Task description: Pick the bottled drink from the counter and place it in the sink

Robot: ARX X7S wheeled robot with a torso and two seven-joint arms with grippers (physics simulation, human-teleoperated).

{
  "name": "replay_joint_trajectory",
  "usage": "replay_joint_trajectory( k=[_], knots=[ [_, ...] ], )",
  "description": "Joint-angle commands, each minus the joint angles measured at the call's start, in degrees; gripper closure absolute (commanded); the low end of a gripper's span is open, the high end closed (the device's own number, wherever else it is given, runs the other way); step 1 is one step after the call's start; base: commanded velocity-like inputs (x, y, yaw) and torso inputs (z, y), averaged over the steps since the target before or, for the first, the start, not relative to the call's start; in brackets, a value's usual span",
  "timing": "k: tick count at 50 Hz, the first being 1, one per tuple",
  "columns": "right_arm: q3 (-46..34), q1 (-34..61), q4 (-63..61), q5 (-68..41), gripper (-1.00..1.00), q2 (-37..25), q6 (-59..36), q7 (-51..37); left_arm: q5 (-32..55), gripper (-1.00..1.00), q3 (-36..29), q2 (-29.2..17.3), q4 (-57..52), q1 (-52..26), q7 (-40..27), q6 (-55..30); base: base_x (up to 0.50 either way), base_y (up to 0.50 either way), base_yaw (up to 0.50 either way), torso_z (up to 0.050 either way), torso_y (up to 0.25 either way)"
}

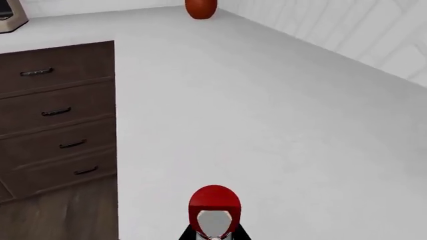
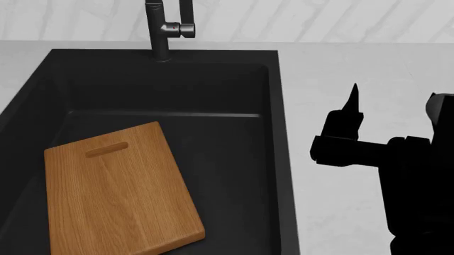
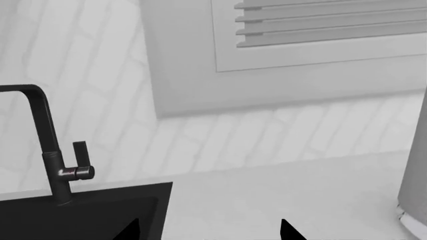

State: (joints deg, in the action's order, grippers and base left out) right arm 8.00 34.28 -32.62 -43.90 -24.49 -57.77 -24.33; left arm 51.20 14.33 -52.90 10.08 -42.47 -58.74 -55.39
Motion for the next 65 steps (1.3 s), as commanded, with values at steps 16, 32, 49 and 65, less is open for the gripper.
replay_joint_trajectory(
  k=[16,32,49,65],
  knots=[
    [-0.6,-1.3,1.1,0.5,-1.00,-0.1,2.2,0.7,-2.2,1.00,-16.9,6.8,-2.1,-22.8,7.7,-0.9,0.00,0.00,0.00,0.000,0.000],
    [-0.5,-1.7,1.9,0.5,-1.00,-0.3,3.3,1.2,-4.4,1.00,-32.9,16.4,-0.1,-33.2,21.1,-2.0,0.00,0.00,0.00,0.000,0.001],
    [-1.3,-1.9,3.4,1.2,-1.00,-0.1,4.8,1.8,-8.1,1.00,-43.4,30.0,9.2,-38.5,32.6,4.7,0.00,0.00,0.00,0.000,0.001],
    [-1.5,-1.8,3.1,0.9,-1.00,-0.3,4.6,1.3,-10.7,1.00,-47.4,38.9,21.1,-37.0,39.7,13.7,0.00,0.00,0.00,0.000,0.001]
  ],
)
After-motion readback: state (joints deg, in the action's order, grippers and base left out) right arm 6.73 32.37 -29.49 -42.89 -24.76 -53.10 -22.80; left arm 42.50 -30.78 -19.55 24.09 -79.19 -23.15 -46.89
